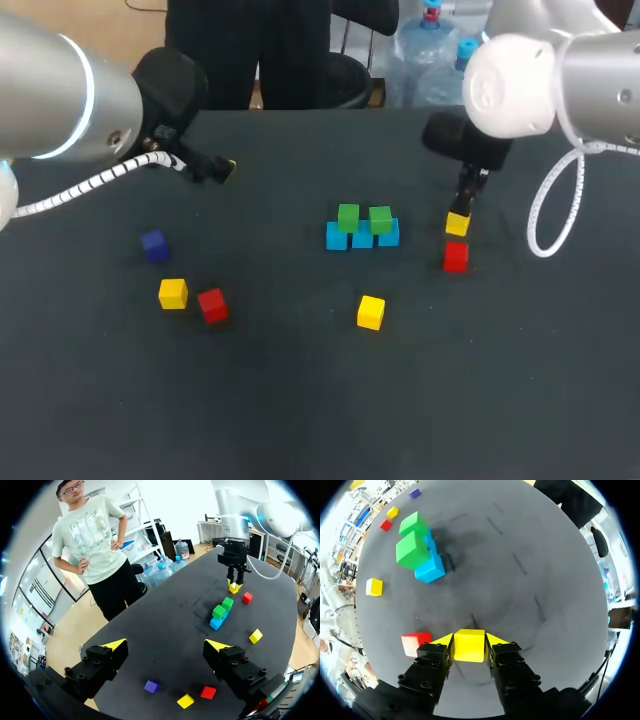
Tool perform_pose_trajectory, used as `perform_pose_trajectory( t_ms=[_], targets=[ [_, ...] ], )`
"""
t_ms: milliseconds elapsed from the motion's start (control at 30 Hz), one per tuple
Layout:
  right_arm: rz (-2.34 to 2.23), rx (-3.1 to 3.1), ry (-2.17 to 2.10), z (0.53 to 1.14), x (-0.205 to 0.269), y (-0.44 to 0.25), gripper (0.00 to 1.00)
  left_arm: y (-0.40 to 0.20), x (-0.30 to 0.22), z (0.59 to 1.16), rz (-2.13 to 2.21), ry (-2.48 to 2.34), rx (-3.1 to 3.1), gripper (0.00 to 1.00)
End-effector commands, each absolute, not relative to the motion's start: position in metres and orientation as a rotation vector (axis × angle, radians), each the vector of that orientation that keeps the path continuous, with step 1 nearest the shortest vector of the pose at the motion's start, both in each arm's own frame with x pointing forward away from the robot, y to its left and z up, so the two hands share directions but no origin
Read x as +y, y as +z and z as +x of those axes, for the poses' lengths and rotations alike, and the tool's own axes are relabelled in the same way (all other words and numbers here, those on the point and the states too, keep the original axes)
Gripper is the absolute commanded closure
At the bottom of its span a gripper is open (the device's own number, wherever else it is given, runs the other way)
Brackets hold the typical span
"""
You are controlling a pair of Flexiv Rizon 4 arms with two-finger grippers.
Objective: Place the blue cubes, place green cubes on the blue cubes, place the yellow cubes on the green cubes, then place the red cubes on the yellow cubes, and place purple cube on the red cubes.
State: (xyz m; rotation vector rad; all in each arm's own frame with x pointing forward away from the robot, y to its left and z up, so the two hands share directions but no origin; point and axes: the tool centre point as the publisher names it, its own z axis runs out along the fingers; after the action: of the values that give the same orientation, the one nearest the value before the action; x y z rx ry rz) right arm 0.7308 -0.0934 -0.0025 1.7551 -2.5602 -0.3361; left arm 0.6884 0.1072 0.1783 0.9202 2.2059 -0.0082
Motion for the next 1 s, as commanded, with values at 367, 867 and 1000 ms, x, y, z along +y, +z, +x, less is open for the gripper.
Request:
perform_pose_trajectory(
  t_ms=[367, 867, 1000],
  targets=[
    [2.049, -2.428, -0.225, 0.732, -0.076, 0.051, 1.00, 0.178, 0.108, 0.688, 0.921, -0.010, 2.204, 0.00],
    [2.193, -2.352, -0.385, 0.738, -0.038, 0.095, 1.00, 0.178, 0.108, 0.688, 0.921, -0.010, 2.204, 0.00],
    [2.230, -2.324, -0.403, 0.737, -0.024, 0.098, 1.00, 0.178, 0.108, 0.688, 0.921, -0.010, 2.204, 0.00]
  ],
)
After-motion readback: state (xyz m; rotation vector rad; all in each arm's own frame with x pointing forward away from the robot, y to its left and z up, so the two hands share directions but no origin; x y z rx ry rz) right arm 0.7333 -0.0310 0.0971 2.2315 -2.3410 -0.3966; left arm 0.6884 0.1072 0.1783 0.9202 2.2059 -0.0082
